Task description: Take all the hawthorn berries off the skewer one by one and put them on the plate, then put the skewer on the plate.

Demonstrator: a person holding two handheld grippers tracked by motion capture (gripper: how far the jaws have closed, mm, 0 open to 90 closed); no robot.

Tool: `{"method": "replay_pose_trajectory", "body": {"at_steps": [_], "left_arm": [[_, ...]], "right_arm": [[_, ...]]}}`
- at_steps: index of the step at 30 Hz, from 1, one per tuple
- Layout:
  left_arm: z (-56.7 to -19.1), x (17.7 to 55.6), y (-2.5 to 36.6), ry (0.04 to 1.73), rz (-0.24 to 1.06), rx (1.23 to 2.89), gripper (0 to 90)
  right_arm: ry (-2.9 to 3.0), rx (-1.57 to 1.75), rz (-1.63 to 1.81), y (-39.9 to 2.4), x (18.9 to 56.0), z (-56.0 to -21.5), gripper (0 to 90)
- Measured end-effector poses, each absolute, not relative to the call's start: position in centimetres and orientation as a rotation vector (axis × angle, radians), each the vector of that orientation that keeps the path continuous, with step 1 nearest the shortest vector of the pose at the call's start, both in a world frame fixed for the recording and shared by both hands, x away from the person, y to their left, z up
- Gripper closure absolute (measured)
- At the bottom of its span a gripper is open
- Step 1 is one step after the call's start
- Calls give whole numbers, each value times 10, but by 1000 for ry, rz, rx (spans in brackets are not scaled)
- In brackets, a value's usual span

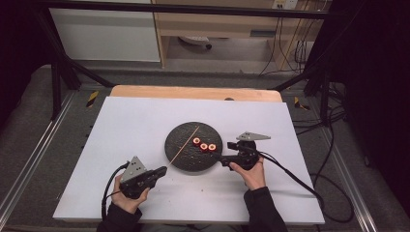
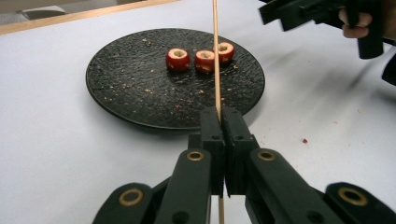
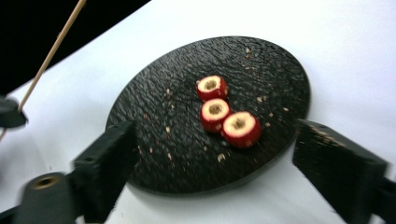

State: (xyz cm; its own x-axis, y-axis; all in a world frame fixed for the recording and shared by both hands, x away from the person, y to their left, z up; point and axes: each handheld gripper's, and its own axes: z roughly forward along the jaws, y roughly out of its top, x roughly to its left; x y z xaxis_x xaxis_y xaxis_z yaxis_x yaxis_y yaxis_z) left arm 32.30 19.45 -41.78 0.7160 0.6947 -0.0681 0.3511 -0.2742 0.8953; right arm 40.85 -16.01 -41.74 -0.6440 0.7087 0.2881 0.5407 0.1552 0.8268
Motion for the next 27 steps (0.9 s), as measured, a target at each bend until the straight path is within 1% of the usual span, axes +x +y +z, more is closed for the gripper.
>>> {"method": "replay_pose_trajectory", "body": {"at_steps": [1,5,9,14,27], "left_arm": [[-417,324,194,815,411,1888,882],[-415,326,193,826,411,1888,882],[-412,331,191,838,408,1890,882],[-409,340,187,854,398,1906,882],[-398,366,175,899,388,1918,882]], "right_arm": [[2254,1234,1496,-160,408,-417,126],[2263,1183,1452,-171,396,-422,56],[2287,1168,1389,-186,387,-429,13],[2295,1172,1361,-199,380,-436,7],[2334,1130,1311,-217,369,-449,7]]}}
